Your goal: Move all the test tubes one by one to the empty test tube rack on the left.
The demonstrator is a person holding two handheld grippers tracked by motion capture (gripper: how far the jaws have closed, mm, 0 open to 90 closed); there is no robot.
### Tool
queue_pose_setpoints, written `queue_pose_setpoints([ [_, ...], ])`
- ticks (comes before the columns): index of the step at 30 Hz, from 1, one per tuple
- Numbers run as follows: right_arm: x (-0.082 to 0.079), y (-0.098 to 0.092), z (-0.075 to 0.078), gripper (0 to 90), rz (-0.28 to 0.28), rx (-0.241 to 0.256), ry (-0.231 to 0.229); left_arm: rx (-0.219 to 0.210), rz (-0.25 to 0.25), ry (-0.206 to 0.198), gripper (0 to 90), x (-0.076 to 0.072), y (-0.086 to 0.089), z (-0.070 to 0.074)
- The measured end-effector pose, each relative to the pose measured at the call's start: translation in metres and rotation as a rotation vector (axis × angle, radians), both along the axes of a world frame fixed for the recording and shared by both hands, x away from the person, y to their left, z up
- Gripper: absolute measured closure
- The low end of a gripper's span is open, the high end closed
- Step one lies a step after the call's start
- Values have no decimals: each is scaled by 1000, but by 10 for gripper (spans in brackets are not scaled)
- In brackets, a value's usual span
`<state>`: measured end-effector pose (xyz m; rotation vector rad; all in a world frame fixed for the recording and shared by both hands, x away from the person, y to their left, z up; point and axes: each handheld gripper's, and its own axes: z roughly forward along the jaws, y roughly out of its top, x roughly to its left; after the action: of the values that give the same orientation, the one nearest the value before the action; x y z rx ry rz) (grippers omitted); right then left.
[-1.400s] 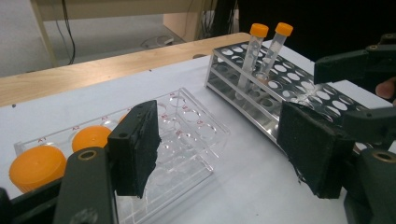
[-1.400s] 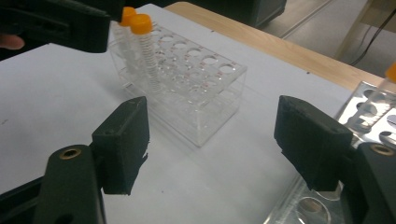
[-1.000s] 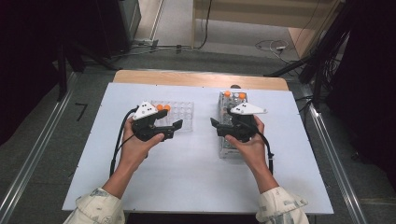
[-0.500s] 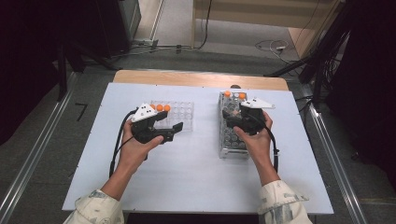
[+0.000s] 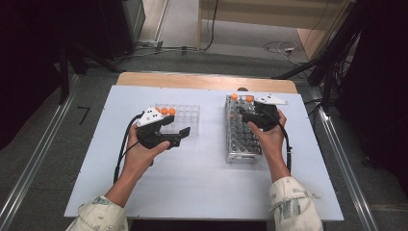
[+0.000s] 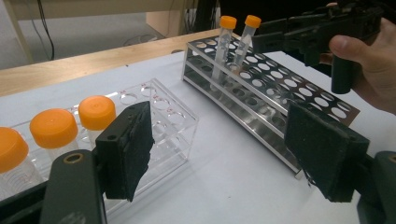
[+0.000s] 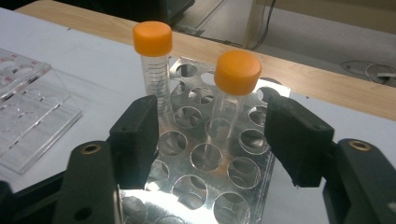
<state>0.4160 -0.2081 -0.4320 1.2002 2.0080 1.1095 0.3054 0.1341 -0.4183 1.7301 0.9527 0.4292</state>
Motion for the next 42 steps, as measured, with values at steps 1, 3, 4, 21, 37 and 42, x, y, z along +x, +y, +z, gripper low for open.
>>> queue_pose_setpoints([
  [1, 2, -1, -1, 359, -1, 4, 6, 2, 1, -2, 251, 0, 0, 0],
  [3, 7, -1, -4, 401, 0, -16, 16, -1, 1, 0, 252, 0, 0, 0],
  [4, 9, -1, -5, 414, 0, -13, 21, 0, 1, 0, 251, 0, -1, -1],
  [21, 28, -5, -15, 612, 6, 26, 56, -2, -5, 8, 252, 0, -2, -2],
  [37, 26, -4, -11, 714, 27, 36, 38, 3, -14, 13, 252, -1, -4, -3],
  [42, 24, -4, -5, 714, 28, 39, 25, 2, -13, 13, 251, -1, -5, -4],
])
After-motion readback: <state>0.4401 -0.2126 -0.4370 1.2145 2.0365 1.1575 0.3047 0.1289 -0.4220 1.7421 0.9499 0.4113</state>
